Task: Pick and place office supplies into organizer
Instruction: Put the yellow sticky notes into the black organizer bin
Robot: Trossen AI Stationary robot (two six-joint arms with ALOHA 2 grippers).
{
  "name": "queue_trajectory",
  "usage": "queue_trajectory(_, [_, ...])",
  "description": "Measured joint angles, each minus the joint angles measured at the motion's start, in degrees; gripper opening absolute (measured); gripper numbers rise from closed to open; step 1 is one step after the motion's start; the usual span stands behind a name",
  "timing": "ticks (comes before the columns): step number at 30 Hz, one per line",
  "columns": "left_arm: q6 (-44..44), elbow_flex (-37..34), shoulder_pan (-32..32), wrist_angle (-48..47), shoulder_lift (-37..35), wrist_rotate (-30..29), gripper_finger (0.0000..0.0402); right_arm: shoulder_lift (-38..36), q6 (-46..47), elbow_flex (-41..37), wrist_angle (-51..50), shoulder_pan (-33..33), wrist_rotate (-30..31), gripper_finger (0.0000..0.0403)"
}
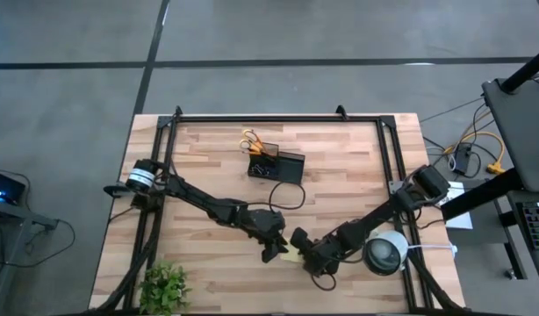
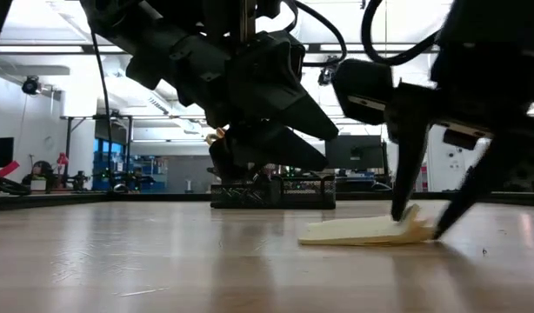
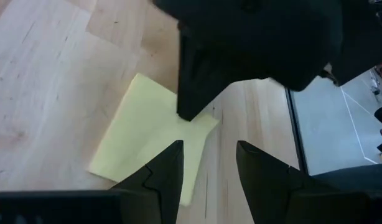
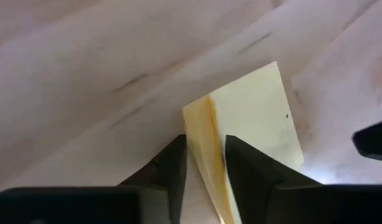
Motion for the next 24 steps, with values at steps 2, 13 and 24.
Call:
queue_trajectory(2, [0.0,0.1,0.0,-0.1,0.0,0.0,0.0132,0.5,0.0,0.0,0.6,-0.6,0.0,0.0076])
queue_trajectory(13, [-0.2,0.3,-0.4,-0.2,-0.3,0.4,0.0132,4.8,2.5,3.1,1.8,-2.4,1.0,0.0009])
queue_trajectory(24, [1.1,-0.1,-1.2,-18.9,-9.3,-1.3,0.0132,1.1,8.4,4.7,-2.4,-2.7,13.1,0.0008])
